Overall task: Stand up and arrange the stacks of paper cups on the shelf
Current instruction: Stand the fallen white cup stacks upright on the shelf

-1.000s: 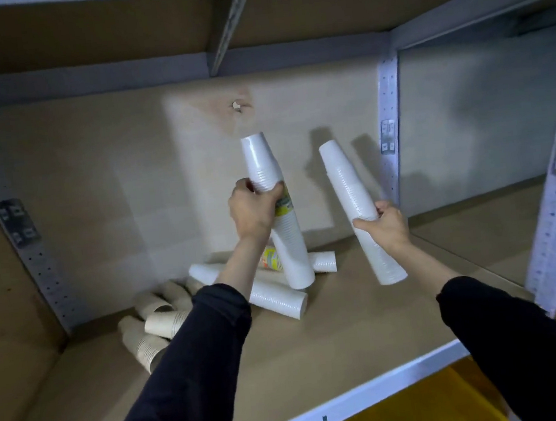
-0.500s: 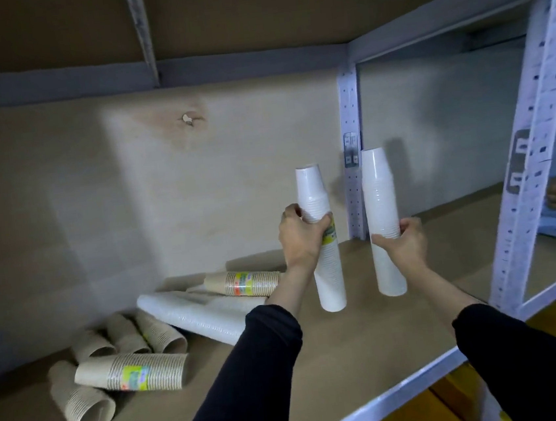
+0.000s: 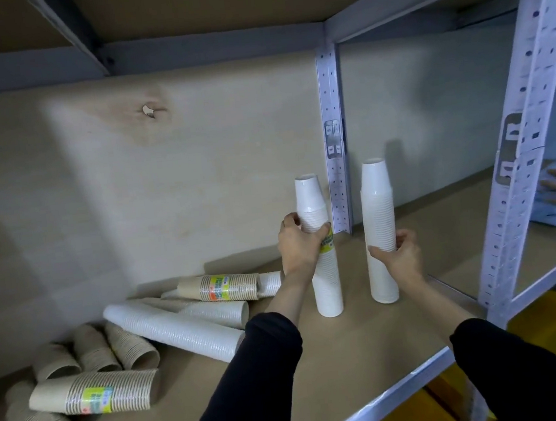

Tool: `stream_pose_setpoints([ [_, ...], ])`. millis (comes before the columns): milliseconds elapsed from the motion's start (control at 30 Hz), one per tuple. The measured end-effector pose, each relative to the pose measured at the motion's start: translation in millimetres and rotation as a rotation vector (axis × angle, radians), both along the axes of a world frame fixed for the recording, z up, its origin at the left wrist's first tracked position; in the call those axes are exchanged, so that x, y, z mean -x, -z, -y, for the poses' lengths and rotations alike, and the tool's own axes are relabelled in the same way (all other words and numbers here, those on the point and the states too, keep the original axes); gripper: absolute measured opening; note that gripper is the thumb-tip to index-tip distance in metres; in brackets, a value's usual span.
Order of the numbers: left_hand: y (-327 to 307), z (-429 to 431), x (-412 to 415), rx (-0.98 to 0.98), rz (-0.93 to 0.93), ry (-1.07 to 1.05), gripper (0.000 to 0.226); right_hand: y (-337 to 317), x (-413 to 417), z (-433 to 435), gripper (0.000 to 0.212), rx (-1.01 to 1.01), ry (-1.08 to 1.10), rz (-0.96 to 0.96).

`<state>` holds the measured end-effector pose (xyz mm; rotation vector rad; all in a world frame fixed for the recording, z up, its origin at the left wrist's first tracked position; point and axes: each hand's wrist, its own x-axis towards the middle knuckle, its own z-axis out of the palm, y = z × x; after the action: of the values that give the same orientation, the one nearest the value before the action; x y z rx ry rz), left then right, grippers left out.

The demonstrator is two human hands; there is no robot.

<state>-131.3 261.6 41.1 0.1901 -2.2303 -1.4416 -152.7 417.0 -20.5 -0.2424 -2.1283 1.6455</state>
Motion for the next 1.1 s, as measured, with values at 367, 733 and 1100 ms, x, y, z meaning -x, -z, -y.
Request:
stream_pose_setpoints([
  [367, 2, 6, -6, 0.098, 0.040, 0.059, 0.058, 10, 1, -3, 0.050, -0.086, -0.012, 0.042],
  [733, 14, 42, -45, 0.225, 0.195, 0.021, 0.046, 18, -31, -5, 0.042, -0.245, -0.061, 0.253],
  [1100, 45, 94, -80, 0.272, 0.261, -0.033, 0.031, 32, -77, 51, 0.041, -0.203, -0.330, 0.262],
])
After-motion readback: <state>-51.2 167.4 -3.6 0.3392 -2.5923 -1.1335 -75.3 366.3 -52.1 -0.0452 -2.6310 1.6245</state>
